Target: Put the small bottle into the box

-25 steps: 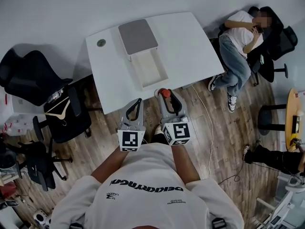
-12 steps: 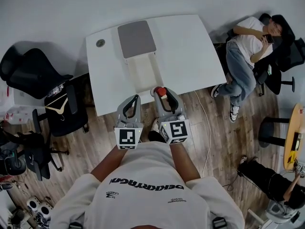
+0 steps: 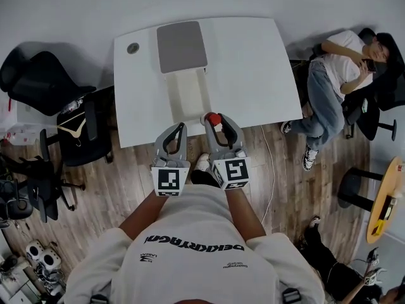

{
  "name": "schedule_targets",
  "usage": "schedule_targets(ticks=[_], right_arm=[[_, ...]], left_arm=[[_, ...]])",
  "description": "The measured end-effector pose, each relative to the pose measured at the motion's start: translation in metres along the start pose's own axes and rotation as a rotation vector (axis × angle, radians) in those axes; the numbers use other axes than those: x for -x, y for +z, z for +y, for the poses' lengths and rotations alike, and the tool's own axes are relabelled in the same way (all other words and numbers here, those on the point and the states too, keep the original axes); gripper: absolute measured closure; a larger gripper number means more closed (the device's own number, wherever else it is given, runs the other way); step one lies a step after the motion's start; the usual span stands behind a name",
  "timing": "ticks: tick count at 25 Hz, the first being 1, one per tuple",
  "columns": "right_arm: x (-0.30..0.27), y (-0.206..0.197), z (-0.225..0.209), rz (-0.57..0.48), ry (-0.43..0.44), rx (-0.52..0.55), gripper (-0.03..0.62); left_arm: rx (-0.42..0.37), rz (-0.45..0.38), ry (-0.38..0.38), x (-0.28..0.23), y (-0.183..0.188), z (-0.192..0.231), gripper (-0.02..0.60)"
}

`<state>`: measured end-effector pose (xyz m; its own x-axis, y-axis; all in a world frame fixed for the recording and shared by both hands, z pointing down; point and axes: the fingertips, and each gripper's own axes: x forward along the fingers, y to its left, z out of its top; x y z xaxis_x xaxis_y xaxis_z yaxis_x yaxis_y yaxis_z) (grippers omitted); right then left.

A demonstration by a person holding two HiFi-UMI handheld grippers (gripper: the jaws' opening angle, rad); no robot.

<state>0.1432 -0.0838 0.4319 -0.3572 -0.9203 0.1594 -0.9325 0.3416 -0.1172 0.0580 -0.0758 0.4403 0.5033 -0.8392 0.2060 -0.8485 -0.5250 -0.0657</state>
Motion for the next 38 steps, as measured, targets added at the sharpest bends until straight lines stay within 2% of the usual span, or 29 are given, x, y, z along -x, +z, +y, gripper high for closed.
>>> schedule_targets(ticks=[5, 17, 38], right_arm=[[-0.005, -0.005, -0.009, 0.01, 0.021, -0.005, 0.461], [-0.033, -0.017, 0.005, 0.053, 0.056, 0.018, 0.461], [-0.098, -0.054, 0.015, 0.111, 0.054, 0.039, 0.461]], left_arm=[[0.0, 0.009, 0.02, -0.007, -0.002, -0.006, 0.575], [0.033, 0.035, 0.033, -0.011, -0.015, 0.016, 0.574], [0.061, 0.081, -0.025, -0.035, -0.049, 0.053, 0.574]])
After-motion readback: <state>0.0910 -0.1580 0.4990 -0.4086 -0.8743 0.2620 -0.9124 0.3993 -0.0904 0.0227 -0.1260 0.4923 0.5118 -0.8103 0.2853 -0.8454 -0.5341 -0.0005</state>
